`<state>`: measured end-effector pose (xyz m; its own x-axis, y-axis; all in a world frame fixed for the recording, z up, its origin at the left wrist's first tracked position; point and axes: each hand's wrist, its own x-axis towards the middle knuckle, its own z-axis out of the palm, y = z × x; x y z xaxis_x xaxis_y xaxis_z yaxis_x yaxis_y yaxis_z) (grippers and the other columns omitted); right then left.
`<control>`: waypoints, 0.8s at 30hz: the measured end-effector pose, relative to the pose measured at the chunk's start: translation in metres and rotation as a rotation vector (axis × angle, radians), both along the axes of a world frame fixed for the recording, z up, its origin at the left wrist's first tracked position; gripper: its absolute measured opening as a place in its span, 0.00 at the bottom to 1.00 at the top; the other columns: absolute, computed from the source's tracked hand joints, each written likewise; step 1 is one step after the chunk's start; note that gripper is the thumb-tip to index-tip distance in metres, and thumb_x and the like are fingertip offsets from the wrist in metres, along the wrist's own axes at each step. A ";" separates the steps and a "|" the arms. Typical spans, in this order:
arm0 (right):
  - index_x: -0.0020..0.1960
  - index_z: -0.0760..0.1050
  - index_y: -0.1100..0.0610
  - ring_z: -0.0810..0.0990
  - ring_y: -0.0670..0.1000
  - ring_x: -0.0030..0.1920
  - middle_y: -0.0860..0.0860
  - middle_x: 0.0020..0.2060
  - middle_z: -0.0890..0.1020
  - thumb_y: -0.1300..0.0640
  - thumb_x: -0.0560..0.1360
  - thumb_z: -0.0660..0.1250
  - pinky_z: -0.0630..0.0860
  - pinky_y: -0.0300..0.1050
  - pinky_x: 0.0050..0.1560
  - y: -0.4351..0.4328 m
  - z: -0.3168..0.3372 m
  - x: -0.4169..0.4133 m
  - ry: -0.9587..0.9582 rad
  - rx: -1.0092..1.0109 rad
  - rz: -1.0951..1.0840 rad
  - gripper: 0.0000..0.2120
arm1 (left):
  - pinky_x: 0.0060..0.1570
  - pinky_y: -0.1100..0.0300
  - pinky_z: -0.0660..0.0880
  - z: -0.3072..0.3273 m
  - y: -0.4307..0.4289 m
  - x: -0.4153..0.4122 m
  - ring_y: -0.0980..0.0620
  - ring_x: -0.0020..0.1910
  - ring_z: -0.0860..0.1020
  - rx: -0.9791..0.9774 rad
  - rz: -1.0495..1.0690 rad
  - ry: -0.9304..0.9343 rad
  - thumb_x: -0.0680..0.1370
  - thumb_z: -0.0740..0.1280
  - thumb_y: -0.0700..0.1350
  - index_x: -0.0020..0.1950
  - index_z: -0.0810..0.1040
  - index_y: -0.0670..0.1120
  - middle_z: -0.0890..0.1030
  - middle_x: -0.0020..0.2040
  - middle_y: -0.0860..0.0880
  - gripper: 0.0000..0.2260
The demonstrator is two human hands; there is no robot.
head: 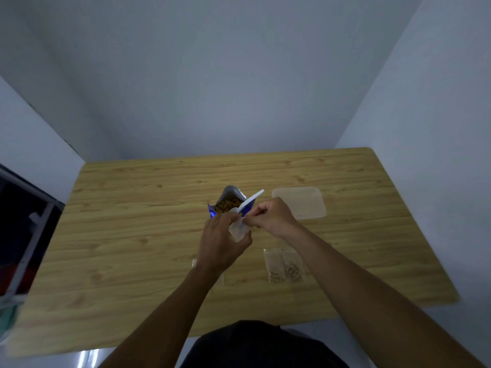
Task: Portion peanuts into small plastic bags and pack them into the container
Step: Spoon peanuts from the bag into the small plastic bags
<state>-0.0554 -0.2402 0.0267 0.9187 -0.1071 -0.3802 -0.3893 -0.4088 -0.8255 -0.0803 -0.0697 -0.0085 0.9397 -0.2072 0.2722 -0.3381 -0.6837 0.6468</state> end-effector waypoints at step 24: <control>0.33 0.76 0.53 0.78 0.47 0.32 0.47 0.31 0.80 0.50 0.69 0.74 0.72 0.42 0.30 0.026 0.003 0.040 -0.177 -0.291 -0.107 0.11 | 0.64 0.53 0.72 -0.013 0.058 0.047 0.51 0.68 0.72 -0.096 -0.070 0.219 0.69 0.77 0.41 0.60 0.76 0.49 0.74 0.70 0.48 0.21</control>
<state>-0.0152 -0.2138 0.0292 0.9452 -0.2869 -0.1559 -0.3043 -0.6010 -0.7390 -0.0332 -0.0113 -0.0217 0.9627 -0.2567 0.0853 -0.2271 -0.5955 0.7706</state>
